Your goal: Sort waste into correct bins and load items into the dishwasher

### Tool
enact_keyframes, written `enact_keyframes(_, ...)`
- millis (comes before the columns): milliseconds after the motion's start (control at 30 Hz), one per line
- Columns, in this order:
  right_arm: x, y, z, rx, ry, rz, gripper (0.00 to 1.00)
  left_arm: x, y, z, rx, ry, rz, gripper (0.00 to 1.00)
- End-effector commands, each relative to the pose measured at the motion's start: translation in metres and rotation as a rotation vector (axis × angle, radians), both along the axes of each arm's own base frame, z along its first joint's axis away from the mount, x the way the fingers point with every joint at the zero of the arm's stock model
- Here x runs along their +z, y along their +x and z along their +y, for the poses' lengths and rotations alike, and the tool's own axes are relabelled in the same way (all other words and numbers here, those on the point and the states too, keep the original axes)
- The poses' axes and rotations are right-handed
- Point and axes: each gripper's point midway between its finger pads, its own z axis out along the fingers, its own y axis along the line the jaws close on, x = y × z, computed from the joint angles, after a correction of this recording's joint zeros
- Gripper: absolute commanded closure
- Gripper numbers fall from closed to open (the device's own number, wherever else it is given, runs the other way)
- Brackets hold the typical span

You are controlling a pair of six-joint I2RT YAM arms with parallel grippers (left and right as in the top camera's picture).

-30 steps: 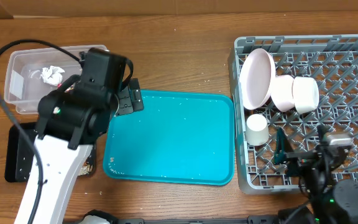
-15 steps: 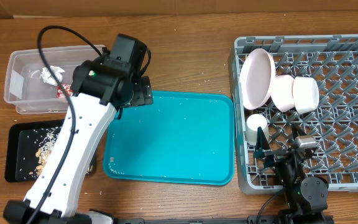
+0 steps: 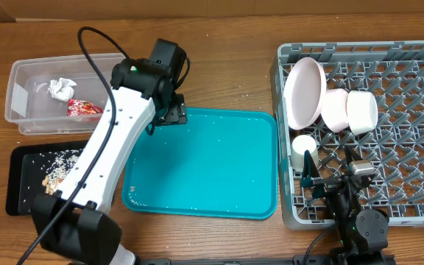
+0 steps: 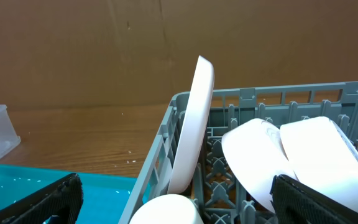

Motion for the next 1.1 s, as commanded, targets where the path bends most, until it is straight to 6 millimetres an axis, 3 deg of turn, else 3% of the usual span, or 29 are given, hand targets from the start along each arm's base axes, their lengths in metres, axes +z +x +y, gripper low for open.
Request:
enact_keyframes(0,-0.001,0.0,0.0,0.003,-0.002,-0.008,0.0,0.001,0.004,0.0,-0.019,0.015,-0.017,0.0)
enact_keyframes(167,-0.001,0.0,0.0,0.003,-0.002,-0.008,0.0,0.036,-0.015,-0.021,-0.094,-0.035,-0.129,0.0)
enact_keyframes(267,-0.001,0.0,0.0,0.003,-0.002,-0.008,0.0,0.063,-0.038,-0.028,-0.153,-0.058,-0.22,0.0)
enact_keyframes(400,-0.001,0.0,0.0,0.003,-0.002,-0.008,0.0,0.106,-0.043,0.001,-0.103,-0.033,-0.49,0.0)
enact_keyframes(500,-0.001,0.0,0.0,0.003,-0.002,-0.008,0.0,0.125,-0.053,0.02,-0.114,-0.118,-0.675,0.0)
enact_keyframes(633,-0.001,0.0,0.0,0.003,-0.002,-0.008,0.0,0.122,-0.073,0.037,-0.168,-0.189,-0.813,0.0)
enact_keyframes(867,-0.001,0.0,0.0,0.003,-0.002,-0.008,0.0,0.106,-0.116,0.06,-0.228,-0.127,-1.055,0.0)
enact_keyframes(1067,-0.001,0.0,0.0,0.002,-0.002,-0.008,0.0,0.066,-0.128,0.072,-0.185,-0.112,-1.166,0.0)
